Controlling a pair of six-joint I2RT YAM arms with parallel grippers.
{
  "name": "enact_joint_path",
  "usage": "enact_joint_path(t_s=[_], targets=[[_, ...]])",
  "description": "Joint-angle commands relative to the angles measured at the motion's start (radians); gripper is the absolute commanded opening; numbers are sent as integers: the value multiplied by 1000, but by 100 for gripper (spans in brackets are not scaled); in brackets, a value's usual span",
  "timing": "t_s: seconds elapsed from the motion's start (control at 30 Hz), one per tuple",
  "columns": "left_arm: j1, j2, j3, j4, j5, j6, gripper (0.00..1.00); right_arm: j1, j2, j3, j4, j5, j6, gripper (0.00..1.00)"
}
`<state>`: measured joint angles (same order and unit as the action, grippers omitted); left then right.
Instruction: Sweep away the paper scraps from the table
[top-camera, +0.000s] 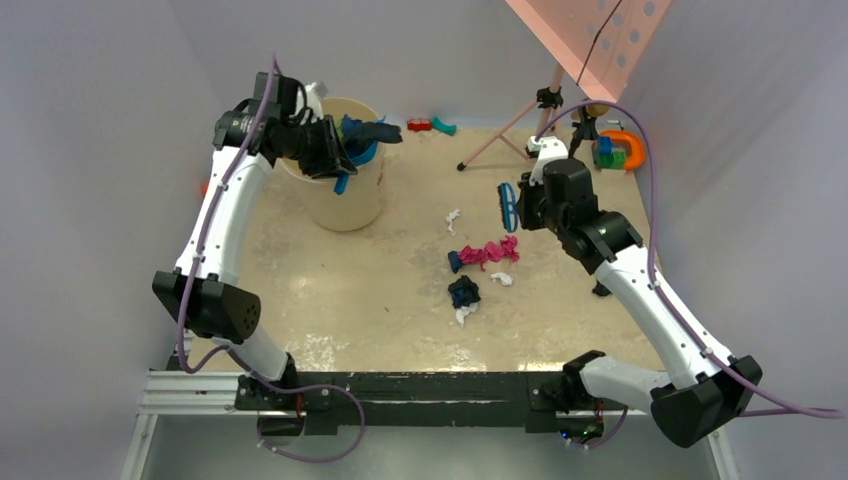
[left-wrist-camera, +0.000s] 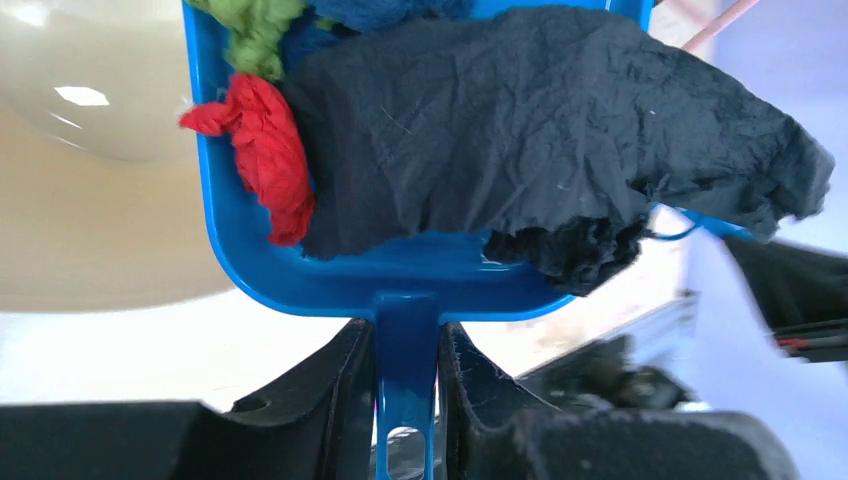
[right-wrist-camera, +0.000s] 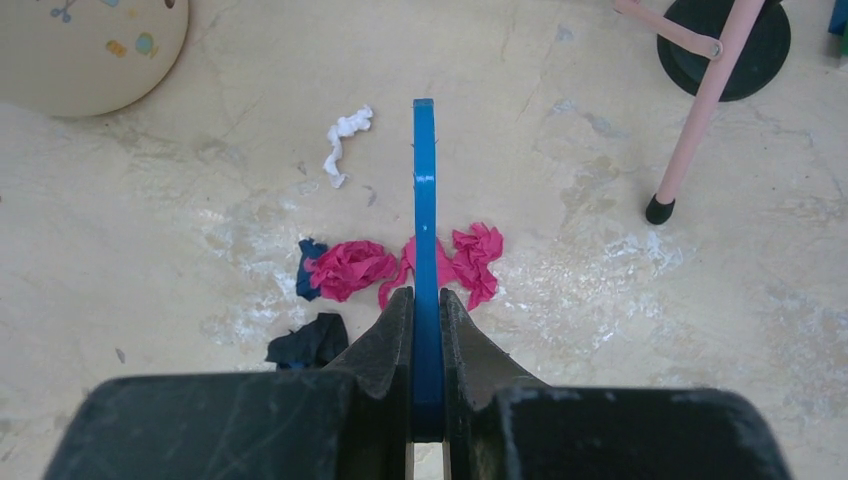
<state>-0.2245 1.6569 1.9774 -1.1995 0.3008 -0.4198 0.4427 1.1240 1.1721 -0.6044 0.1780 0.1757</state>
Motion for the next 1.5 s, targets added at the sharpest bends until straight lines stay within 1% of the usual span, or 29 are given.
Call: enact_joint_path(t_s=[0.0, 0.1, 0.2, 0.23, 0.27, 0.37, 0.4, 0.47, 0.57, 0.7, 0.77, 0.8, 0.83, 0.87, 0.9, 0.93, 0.97, 1.03, 1.07, 1.17, 1.3, 1.37, 1.4, 1.47], targets=[[127, -81, -173, 278, 362, -237, 0, -2, -36, -1, 44, -30, 24, 0], [199, -109, -322, 478, 532, -425, 0, -1, -43, -12, 44, -38, 31, 0], [224, -113, -454, 683, 669, -618, 0, -2, -44, -19, 46, -35, 36, 0], [224, -117, -493, 769, 704, -689, 0, -2, -43, -19, 46, -38, 38, 0], [224, -124, -530, 898, 732, -765, 0, -2, -43, -19, 47, -40, 40, 0], [224, -152, -612, 1089, 752, -931, 0, -2, -40, -20, 53, -55, 47, 0], [224, -158, -621, 1107, 752, -953, 0, -2, -37, -21, 56, -60, 50, 0], [249, -172, -625, 1094, 746, -956, 0, -1, -33, -26, 66, -70, 56, 0], [252, -196, -638, 1100, 745, -962, 0, -2, -13, -26, 79, -84, 77, 0], [251, -217, -640, 1160, 780, -994, 0, -2, 42, 19, 71, -79, 170, 0], [251, -231, -624, 1219, 802, -1001, 0, -2, 72, 42, 89, -125, 255, 0], [249, -241, -611, 1222, 812, -983, 0, -1, 92, 49, 105, -139, 298, 0], [247, -253, -591, 1188, 817, -946, 0, -2, 112, 57, 123, -155, 345, 0], [243, -271, -567, 1113, 813, -880, 0, -2, 134, 68, 137, -170, 390, 0], [237, -288, -531, 1009, 790, -788, 0, -2, 164, 83, 148, -175, 439, 0], [234, -304, -488, 851, 751, -680, 0, -2, 197, 99, 156, -204, 483, 0], [210, -325, -437, 643, 687, -564, 0, -2, 232, 119, 162, -228, 517, 0], [144, -362, -364, 431, 533, -378, 0, -2, 308, 161, 176, -290, 571, 0], [102, -384, -354, 378, 461, -324, 0, -2, 348, 177, 186, -317, 598, 0], [5, -451, -408, 338, 360, -247, 0, -2, 449, 207, 222, -346, 684, 0], [-78, -540, -542, 327, 244, -163, 0, -5, 537, 212, 249, -294, 801, 0], [-159, -574, -591, 315, 166, -87, 0, -7, 568, 206, 254, -263, 823, 0], [-206, -593, -619, 310, 102, -62, 0, -8, 582, 207, 239, -243, 828, 0], [-265, -626, -689, 322, 51, -48, 0, -21, 610, 209, 193, -211, 838, 0]])
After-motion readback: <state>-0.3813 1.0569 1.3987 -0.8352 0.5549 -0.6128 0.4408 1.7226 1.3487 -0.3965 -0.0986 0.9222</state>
